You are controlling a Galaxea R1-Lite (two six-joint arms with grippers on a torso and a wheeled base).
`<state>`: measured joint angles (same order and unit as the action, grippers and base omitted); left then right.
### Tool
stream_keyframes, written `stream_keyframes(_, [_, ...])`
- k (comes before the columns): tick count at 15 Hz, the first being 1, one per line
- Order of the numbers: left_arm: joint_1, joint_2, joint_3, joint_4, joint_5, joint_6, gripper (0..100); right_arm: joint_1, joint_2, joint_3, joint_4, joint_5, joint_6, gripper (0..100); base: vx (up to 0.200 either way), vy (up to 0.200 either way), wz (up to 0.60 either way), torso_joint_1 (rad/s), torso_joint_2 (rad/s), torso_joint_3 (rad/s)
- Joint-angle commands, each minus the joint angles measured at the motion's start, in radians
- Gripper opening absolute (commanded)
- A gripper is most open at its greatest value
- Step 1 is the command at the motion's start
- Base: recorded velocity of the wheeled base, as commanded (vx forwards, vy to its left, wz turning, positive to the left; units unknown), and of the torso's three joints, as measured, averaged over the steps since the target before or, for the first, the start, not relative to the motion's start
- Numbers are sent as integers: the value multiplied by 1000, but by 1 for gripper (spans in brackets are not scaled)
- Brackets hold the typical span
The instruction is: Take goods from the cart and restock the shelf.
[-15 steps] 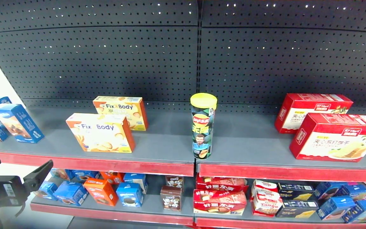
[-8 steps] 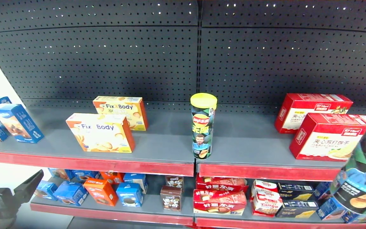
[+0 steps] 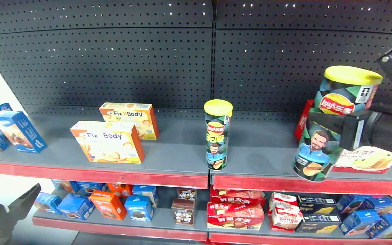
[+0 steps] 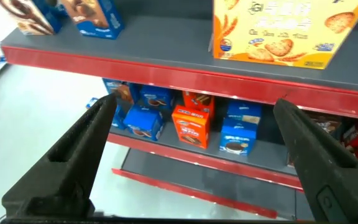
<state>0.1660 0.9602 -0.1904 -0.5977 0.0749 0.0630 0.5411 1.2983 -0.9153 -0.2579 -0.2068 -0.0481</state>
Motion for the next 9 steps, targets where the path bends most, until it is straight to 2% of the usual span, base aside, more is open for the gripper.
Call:
stream_keyframes(1, [12,6,-3,-1,-12,0,100,-53,139,-43,-80,47,-13,0,0,0,0,0,0,0])
stream_keyframes(3, [20,11,-3,-1,-26,0,100,-70,223,-57,-193,124,-13,0,0,0,0,0,0,0])
stream_keyframes(4, [20,11,-4,-1,-26,0,100,-72,226,-59,-198,129,-13,0,0,0,0,0,0,0])
stream_keyframes(5, [24,11,-3,1,-27,0,100,-90,265,-77,-244,187,-13,0,0,0,0,0,0,0])
stream_keyframes(6, [35,11,-1,1,-33,0,100,-124,317,-120,-258,271,-12,0,0,0,0,0,0,0])
stream_keyframes(8, [46,11,0,1,-35,0,100,-144,343,-143,-258,322,-10,0,0,0,0,0,0,0])
stream_keyframes(9, [58,11,0,1,-38,-2,100,-176,383,-180,-258,389,-10,0,0,0,0,0,0,0])
